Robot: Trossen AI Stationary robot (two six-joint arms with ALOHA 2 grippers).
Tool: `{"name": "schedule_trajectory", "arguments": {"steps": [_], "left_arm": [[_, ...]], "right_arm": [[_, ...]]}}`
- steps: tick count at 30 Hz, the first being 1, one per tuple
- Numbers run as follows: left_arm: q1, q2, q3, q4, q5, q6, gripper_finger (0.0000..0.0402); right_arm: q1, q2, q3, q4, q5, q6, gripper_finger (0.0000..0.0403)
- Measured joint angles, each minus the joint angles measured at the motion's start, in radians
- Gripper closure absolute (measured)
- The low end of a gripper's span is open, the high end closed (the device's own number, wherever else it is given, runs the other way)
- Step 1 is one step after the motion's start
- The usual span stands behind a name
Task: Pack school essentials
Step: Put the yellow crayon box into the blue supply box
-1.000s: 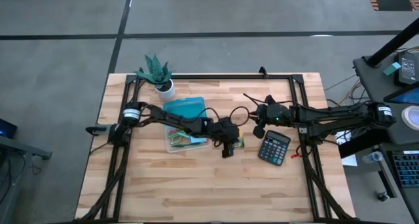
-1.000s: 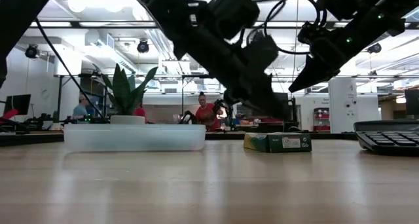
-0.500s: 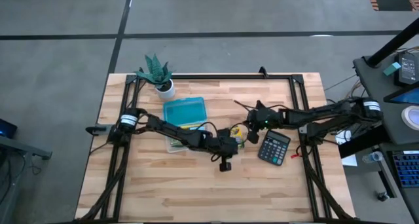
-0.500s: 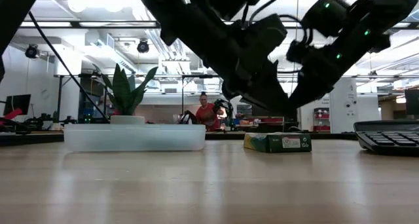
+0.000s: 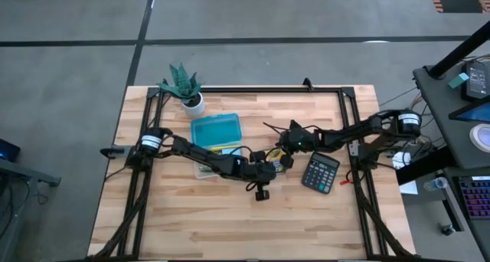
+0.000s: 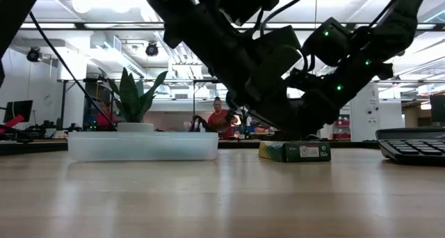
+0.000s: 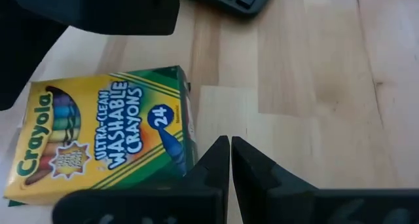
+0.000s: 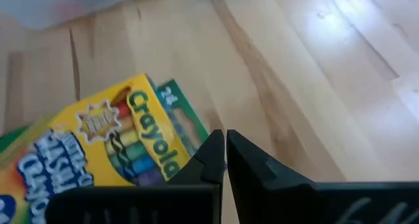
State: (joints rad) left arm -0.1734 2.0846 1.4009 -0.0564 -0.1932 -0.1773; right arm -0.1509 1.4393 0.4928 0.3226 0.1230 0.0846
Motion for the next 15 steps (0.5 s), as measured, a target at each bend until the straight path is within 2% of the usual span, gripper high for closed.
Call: {"name": "schedule_trajectory", "arguments": {"steps": [9,12,15], "left_arm": [[0.0,0.008,-0.001,0.003,-0.004,-0.001,0.0402],[0.0,0.008,-0.006,-0.004,-0.055,-0.003,0.0402],[0.001,0.008,-0.008,-0.016,-0.064,-0.003,0.0402]], "right_arm": [[0.0,-0.004,0.048,-0.119,-0.055,-0.055,0.0394],[0.002,-0.005,0.069,-0.176,-0.089,-0.06,0.0394],[0.004,-0.005,0.085,-0.233,-0.106,-0.06,0.0394]]}}
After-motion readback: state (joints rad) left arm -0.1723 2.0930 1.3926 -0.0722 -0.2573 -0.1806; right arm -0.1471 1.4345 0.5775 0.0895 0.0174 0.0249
